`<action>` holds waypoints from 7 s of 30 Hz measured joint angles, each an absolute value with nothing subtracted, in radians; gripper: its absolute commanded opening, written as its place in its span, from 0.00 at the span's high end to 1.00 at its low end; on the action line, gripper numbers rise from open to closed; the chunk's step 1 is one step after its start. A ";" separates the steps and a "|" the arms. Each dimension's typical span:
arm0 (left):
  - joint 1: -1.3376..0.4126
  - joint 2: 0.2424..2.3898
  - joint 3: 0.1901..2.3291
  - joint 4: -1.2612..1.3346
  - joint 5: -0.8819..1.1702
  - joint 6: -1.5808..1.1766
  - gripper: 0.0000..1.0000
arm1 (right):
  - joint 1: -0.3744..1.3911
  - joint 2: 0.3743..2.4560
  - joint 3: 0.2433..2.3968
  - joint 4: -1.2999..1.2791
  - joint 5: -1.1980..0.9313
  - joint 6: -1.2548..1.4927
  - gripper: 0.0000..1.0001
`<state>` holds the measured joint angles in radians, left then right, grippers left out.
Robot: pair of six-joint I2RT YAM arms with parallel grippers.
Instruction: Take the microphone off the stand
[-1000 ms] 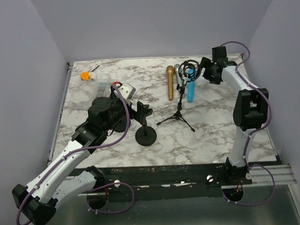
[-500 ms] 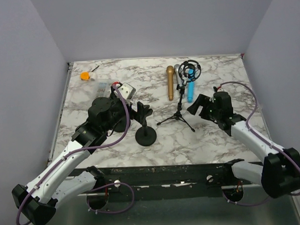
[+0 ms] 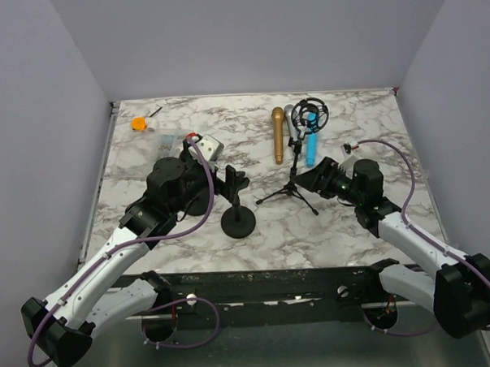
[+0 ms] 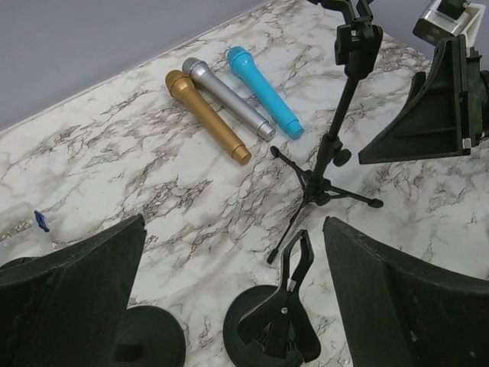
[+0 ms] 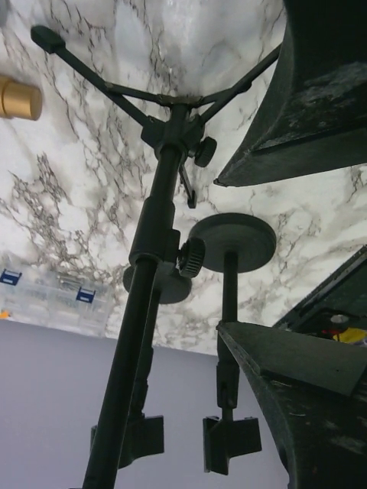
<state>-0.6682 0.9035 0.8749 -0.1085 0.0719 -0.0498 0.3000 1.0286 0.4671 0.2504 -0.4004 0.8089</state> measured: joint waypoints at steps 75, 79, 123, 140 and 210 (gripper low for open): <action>-0.668 0.904 0.875 -0.115 0.079 -0.050 0.01 | 0.664 1.295 0.945 -0.372 0.277 0.840 0.52; -0.668 0.904 0.875 -0.115 0.079 -0.050 0.01 | 0.664 1.273 0.908 -0.352 0.240 0.838 0.50; -0.668 0.904 0.875 -0.116 0.080 -0.050 0.01 | 0.380 1.214 0.769 -0.138 -0.187 0.957 0.94; -0.668 0.904 0.875 -0.116 0.083 -0.053 0.02 | 0.525 1.234 0.944 -0.465 0.100 0.825 0.84; -0.668 0.911 0.875 -0.123 0.095 -0.061 0.01 | 0.423 1.063 0.912 -0.323 0.080 0.823 0.49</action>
